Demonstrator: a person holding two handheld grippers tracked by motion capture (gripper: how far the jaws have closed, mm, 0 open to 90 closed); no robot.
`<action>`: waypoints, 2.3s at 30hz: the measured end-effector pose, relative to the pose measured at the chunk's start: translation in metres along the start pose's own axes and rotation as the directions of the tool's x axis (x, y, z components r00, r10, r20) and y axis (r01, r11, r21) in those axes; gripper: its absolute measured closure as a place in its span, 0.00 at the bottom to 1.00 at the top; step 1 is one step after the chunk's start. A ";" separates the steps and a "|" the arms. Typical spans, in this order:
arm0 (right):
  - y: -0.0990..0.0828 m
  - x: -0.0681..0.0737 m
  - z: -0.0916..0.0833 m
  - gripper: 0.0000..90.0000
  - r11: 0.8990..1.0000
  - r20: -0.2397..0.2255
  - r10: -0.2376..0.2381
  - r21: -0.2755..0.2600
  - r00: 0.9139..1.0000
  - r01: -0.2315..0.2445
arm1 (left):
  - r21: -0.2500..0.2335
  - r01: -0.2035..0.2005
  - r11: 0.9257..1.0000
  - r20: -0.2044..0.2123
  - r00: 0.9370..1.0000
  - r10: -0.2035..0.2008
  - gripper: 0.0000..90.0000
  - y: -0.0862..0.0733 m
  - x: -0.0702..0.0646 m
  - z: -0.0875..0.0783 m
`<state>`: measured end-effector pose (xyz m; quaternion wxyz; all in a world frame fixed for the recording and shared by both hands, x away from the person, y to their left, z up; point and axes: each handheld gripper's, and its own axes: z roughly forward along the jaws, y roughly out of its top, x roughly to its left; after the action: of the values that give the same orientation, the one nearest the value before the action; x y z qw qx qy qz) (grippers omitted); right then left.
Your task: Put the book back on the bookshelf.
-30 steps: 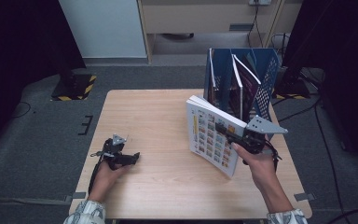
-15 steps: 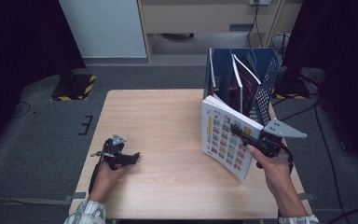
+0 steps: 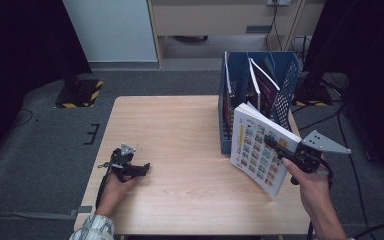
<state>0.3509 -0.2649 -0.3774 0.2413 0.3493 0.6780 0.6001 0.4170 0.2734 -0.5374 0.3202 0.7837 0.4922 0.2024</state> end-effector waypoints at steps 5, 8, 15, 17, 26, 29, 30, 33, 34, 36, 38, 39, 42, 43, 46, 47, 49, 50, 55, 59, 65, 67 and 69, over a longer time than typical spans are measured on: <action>0.000 -0.006 -0.010 0.82 1.000 0.022 0.006 -0.006 1.000 -0.006 | 0.000 0.004 1.000 -0.003 1.000 -0.004 0.00 0.000 0.000 0.000; 0.000 -0.010 -0.015 0.82 1.000 0.037 0.012 -0.007 0.999 -0.012 | 0.000 0.006 1.000 -0.005 1.000 -0.006 0.00 0.000 -0.001 0.000; -0.001 -0.016 -0.026 0.82 1.000 0.060 0.017 -0.011 0.998 -0.016 | 0.000 0.008 1.000 -0.008 1.000 -0.008 0.00 0.000 -0.001 0.000; -0.001 -0.018 -0.029 0.82 1.000 0.066 0.019 -0.015 0.998 -0.018 | 0.000 0.009 1.000 -0.008 1.000 -0.009 0.00 0.001 -0.001 0.001; 0.002 -0.021 -0.044 0.82 0.999 0.091 0.026 -0.024 0.995 -0.024 | 0.000 0.012 1.000 -0.012 1.000 -0.012 0.00 0.001 -0.001 0.001; 0.006 -0.021 -0.049 0.82 0.999 0.096 0.027 -0.031 0.995 -0.024 | 0.000 0.014 1.000 -0.013 1.000 -0.014 0.00 0.001 -0.001 0.001; 0.007 -0.021 -0.051 0.82 0.999 0.095 0.025 -0.032 0.995 -0.022 | 0.000 0.014 1.000 -0.013 1.000 -0.014 0.00 0.001 -0.001 0.001; 0.013 -0.020 -0.056 0.82 0.999 0.096 0.022 -0.038 0.995 -0.019 | -0.001 0.015 1.000 -0.014 1.000 -0.015 0.00 0.001 -0.002 0.001; 0.015 -0.019 -0.057 0.82 0.999 0.096 0.018 -0.039 0.995 -0.015 | 0.000 0.016 1.000 -0.015 1.000 -0.016 0.00 0.001 -0.002 0.001; 0.021 -0.018 -0.060 0.82 0.999 0.097 0.018 -0.044 0.995 -0.014 | 0.000 0.016 1.000 -0.015 1.000 -0.016 0.00 0.001 -0.002 0.001; 0.027 -0.017 -0.062 0.82 0.999 0.098 0.014 -0.049 0.995 -0.009 | 0.000 0.015 1.000 -0.015 1.000 -0.015 0.00 0.001 -0.002 0.001; 0.030 -0.017 -0.062 0.82 0.999 0.100 0.012 -0.051 0.995 -0.007 | 0.000 0.016 1.000 -0.015 1.000 -0.016 0.00 0.001 -0.002 0.001; 0.039 -0.017 -0.063 0.82 0.999 0.109 0.009 -0.054 0.994 -0.003 | 0.000 0.017 1.000 -0.016 1.000 -0.017 0.00 0.001 -0.002 0.001; 0.042 -0.018 -0.063 0.82 0.998 0.111 0.006 -0.057 0.994 0.000 | 0.000 0.017 1.000 -0.017 1.000 -0.017 0.00 0.001 -0.002 0.001; 0.051 -0.019 -0.062 0.82 0.998 0.121 0.014 -0.061 0.993 -0.006 | 0.000 0.017 1.000 -0.018 1.000 -0.017 0.00 0.001 -0.002 0.001; 0.054 -0.020 -0.062 0.82 0.998 0.126 0.011 -0.060 0.992 -0.003 | 0.000 0.017 1.000 -0.018 1.000 -0.017 0.00 0.001 -0.002 0.001; 0.061 -0.021 -0.061 0.82 0.998 0.138 0.013 -0.058 0.990 -0.006 | -0.001 0.018 1.000 -0.018 1.000 -0.018 0.00 0.001 -0.002 0.001; 0.064 -0.022 -0.060 0.82 0.998 0.143 0.014 -0.056 0.990 -0.006 | -0.001 0.019 1.000 -0.018 1.000 -0.019 0.00 0.001 -0.002 0.001; 0.078 -0.028 -0.059 0.82 0.998 0.170 0.015 -0.058 0.985 -0.005 | -0.001 0.020 1.000 -0.019 1.000 -0.020 0.00 0.001 -0.002 0.001; 0.087 -0.033 -0.060 0.82 0.999 0.200 0.017 -0.051 0.980 -0.007 | -0.001 0.021 1.000 -0.020 1.000 -0.021 0.00 0.001 -0.002 0.001; 0.091 -0.043 -0.061 0.82 0.999 0.243 0.022 -0.043 0.970 -0.011 | 0.000 0.023 1.000 -0.023 0.999 -0.023 0.00 0.001 -0.002 0.001; 0.093 -0.046 -0.060 0.82 0.999 0.260 0.015 -0.034 0.965 -0.007 | 0.000 0.023 1.000 -0.023 0.999 -0.023 0.00 0.001 -0.002 0.001; 0.094 -0.049 -0.059 0.82 1.000 0.277 0.014 -0.031 0.961 -0.006 | 0.000 0.024 1.000 -0.024 0.999 -0.024 0.00 0.001 -0.002 0.001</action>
<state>0.3559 -0.3368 -0.2801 0.3358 0.4294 0.6270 0.5566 0.4176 0.2703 -0.5374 0.3168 0.7754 0.5052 0.2079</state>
